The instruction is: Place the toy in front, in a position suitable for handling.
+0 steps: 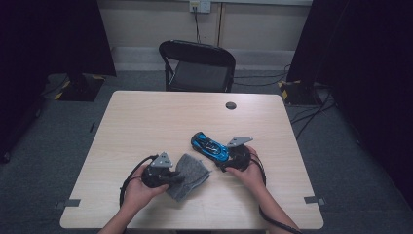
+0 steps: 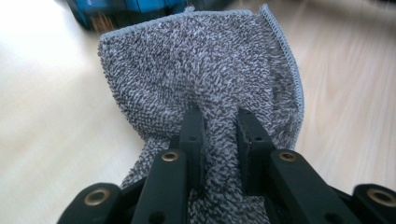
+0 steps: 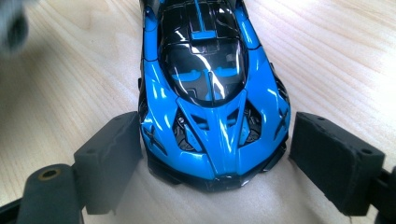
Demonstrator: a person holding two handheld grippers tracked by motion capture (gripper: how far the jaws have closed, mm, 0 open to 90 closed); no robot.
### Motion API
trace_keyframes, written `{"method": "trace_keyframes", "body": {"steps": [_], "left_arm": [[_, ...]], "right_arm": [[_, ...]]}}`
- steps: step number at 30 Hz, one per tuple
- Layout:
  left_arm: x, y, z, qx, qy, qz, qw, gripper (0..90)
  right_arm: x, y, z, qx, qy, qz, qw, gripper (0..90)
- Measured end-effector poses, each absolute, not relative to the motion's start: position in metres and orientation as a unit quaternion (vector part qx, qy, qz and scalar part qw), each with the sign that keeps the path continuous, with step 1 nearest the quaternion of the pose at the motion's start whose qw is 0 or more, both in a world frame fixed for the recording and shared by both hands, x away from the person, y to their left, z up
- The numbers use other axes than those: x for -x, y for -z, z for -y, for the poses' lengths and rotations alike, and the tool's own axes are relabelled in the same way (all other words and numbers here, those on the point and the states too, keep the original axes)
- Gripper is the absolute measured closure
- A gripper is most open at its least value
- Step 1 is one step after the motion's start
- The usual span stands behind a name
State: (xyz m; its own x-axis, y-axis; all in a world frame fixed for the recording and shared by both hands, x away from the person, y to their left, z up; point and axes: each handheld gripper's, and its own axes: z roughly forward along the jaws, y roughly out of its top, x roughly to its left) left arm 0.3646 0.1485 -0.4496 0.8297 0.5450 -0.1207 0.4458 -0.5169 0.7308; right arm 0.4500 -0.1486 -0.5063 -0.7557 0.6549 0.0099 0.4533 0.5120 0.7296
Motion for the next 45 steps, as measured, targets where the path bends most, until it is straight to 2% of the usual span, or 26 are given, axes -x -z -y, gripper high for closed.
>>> {"method": "trace_keyframes", "body": {"steps": [7, 11, 16, 22, 30, 36, 45], "left_arm": [[-0.403, 0.436, -0.116, -0.854, -0.076, -0.295, 0.422, 75.2], [-0.427, 0.431, -0.099, -0.857, -0.090, -0.295, 0.413, 75.2], [-0.449, 0.436, -0.080, -0.876, -0.095, -0.294, 0.371, 75.2], [-0.456, 0.449, -0.059, -0.888, -0.075, -0.287, 0.350, 75.2], [-0.460, 0.450, -0.040, -0.906, -0.085, -0.282, 0.305, 75.1], [-0.458, 0.449, -0.038, -0.910, -0.093, -0.277, 0.294, 75.3], [-0.469, 0.440, -0.045, -0.898, -0.109, -0.320, 0.282, 75.1]], "right_arm": [[-0.450, 0.506, 0.149, -0.323, -0.374, -0.859, 0.134, 15.8], [-0.450, 0.506, 0.149, -0.323, -0.374, -0.859, 0.134, 15.8], [-0.450, 0.506, 0.149, -0.323, -0.374, -0.859, 0.134, 15.8], [-0.450, 0.506, 0.149, -0.323, -0.374, -0.859, 0.134, 15.8], [-0.450, 0.506, 0.149, -0.323, -0.374, -0.859, 0.134, 15.9], [-0.449, 0.506, 0.149, -0.321, -0.375, -0.859, 0.134, 17.0], [-0.448, 0.506, 0.149, -0.318, -0.377, -0.860, 0.132, 19.7]]}}
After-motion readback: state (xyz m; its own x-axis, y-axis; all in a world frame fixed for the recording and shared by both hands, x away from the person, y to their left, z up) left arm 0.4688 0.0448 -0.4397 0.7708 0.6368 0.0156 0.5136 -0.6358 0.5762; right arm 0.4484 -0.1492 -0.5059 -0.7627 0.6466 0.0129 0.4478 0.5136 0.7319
